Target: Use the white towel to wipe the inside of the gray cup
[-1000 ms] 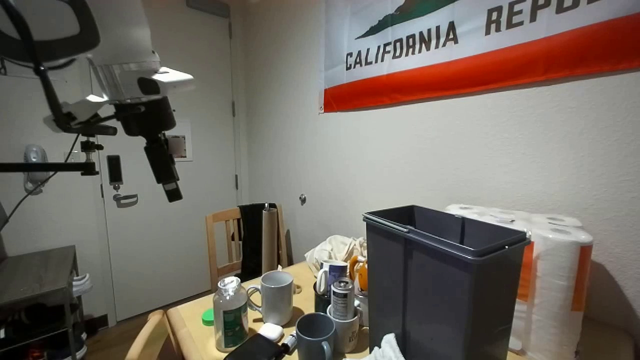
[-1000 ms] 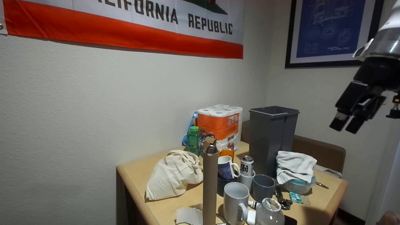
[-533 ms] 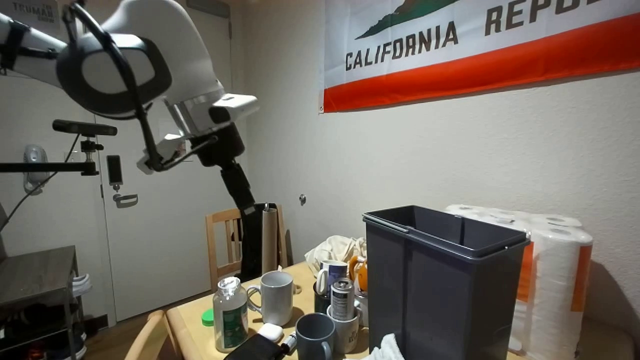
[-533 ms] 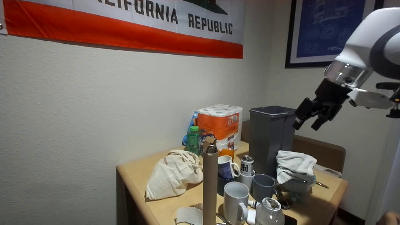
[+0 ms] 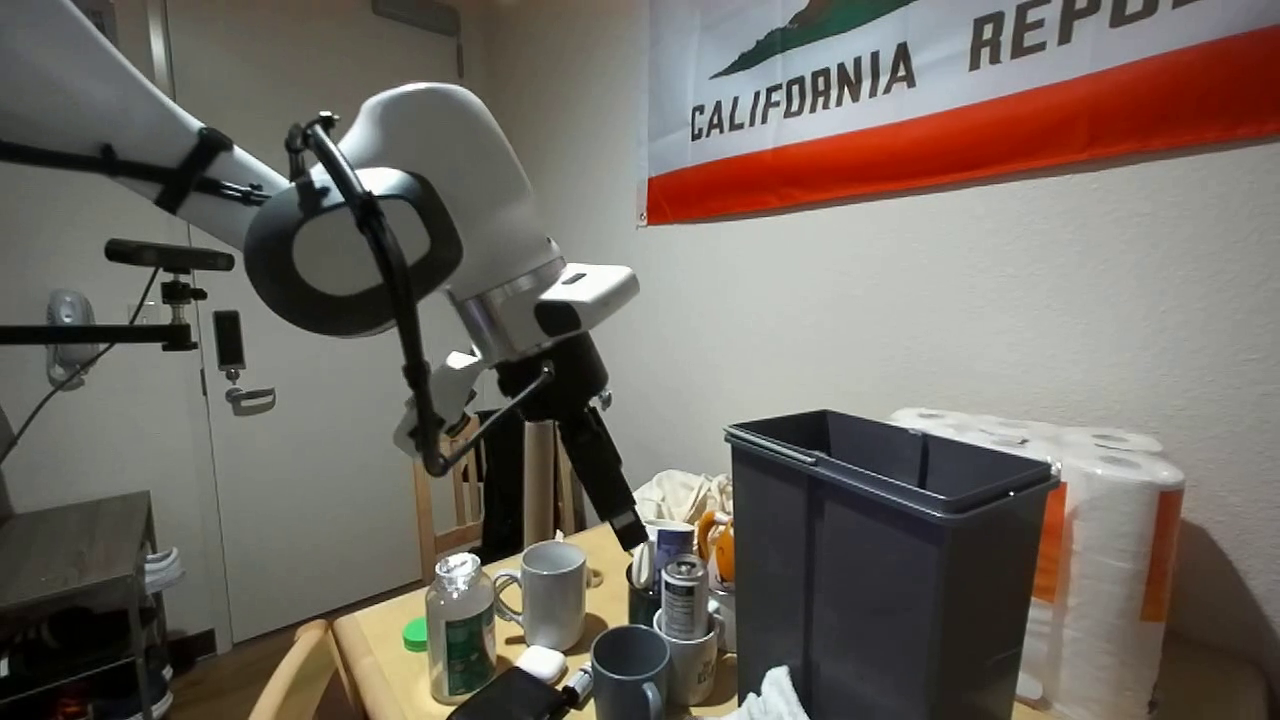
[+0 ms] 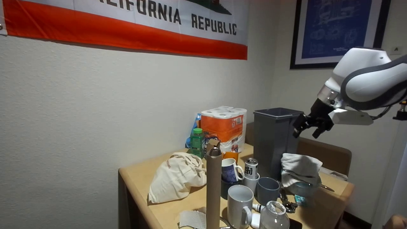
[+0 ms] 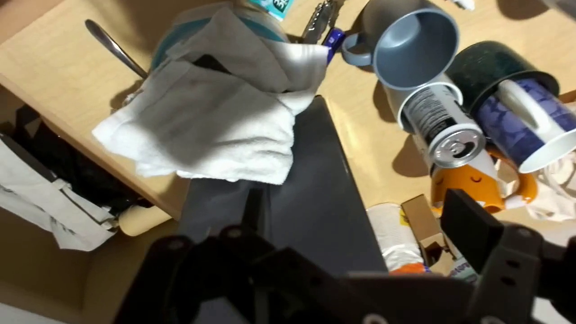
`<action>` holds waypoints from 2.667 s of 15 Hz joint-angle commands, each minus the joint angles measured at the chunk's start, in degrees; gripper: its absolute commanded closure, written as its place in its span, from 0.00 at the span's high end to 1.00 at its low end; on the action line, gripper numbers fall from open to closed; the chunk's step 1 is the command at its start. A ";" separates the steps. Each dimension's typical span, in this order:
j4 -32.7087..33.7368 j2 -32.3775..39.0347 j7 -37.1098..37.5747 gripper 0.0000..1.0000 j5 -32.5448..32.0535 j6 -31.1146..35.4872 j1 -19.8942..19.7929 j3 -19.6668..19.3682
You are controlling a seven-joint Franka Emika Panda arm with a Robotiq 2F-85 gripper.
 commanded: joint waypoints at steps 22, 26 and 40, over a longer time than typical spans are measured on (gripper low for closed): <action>10.09 27.30 -13.03 1.00 5.33 10.13 -0.97 -11.49; 10.33 29.05 -14.76 1.00 7.46 12.91 -1.24 -11.04; 12.45 32.58 -17.97 0.27 11.28 17.16 -2.60 -8.90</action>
